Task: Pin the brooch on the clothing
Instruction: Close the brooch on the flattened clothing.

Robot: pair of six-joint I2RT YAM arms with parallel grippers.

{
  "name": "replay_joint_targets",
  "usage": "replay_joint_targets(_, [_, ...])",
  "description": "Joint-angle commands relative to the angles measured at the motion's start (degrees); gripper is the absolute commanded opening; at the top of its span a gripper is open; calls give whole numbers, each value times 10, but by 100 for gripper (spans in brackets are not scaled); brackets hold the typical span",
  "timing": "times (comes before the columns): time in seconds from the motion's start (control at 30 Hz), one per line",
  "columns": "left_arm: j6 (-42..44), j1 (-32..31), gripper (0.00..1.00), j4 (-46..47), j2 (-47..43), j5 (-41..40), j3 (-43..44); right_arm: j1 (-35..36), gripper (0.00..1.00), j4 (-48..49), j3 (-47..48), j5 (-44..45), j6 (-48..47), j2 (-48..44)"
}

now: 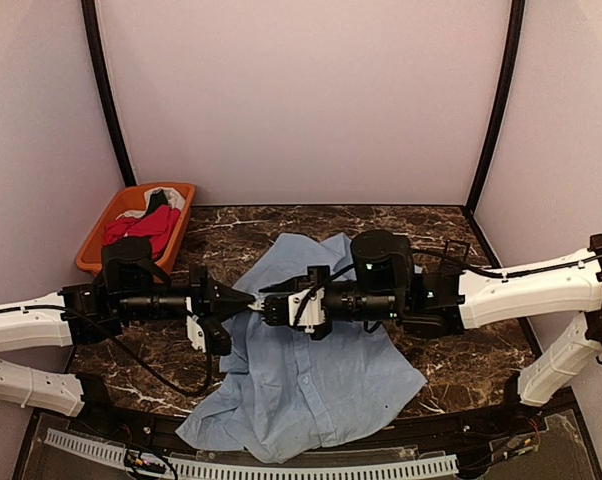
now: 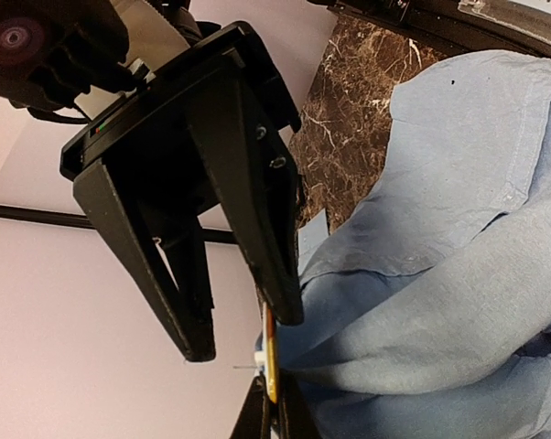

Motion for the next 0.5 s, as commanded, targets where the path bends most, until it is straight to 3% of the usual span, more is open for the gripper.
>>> replay_joint_targets(0.0, [31, -5, 1, -45, -3, 17, 10, -2, 31, -20, 25, -23, 6, 12])
replay_joint_targets(0.47, [64, -8, 1, -76, -6, 28, 14, -2, 32, -32, 36, -32, 7, 30])
